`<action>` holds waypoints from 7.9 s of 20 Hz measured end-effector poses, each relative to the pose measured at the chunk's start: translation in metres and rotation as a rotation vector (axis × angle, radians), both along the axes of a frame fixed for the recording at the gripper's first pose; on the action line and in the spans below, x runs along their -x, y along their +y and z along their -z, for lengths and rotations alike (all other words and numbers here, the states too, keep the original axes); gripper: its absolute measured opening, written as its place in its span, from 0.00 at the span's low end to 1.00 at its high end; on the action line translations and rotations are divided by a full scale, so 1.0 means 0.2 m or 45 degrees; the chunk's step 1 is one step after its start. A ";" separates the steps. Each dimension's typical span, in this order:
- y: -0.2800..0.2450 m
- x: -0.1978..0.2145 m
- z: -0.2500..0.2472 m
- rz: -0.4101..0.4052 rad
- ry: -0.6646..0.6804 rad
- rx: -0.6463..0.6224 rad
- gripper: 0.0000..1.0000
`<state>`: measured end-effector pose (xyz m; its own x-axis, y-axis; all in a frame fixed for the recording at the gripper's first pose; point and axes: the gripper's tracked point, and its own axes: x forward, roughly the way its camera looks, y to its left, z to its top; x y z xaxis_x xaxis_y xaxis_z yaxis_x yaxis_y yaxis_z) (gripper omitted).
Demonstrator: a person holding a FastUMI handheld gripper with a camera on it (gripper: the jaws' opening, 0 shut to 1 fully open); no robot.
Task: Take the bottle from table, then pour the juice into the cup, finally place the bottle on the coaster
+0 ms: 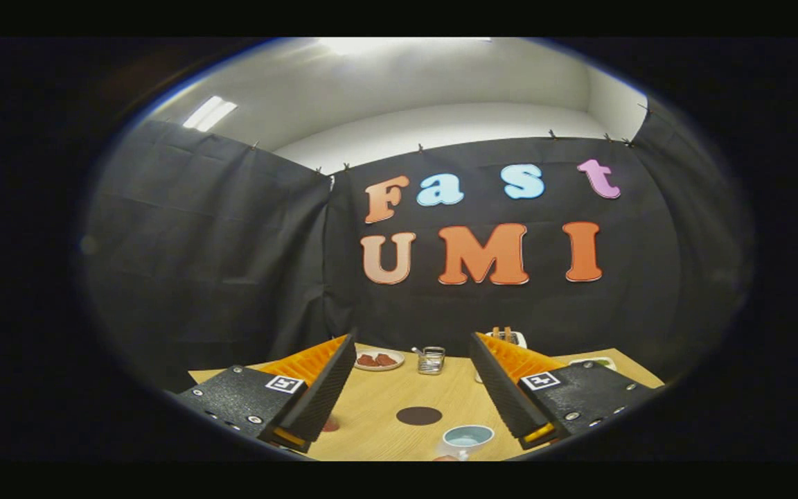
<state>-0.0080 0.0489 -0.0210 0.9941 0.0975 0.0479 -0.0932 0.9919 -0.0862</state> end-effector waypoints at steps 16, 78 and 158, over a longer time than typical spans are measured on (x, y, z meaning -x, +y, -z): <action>0.41 -0.12 0.61 -0.100 0.229 -0.134 0.98; 0.32 -0.21 0.99 -0.076 0.554 -1.162 0.81; 0.08 -0.05 0.79 -0.280 0.531 -2.568 0.79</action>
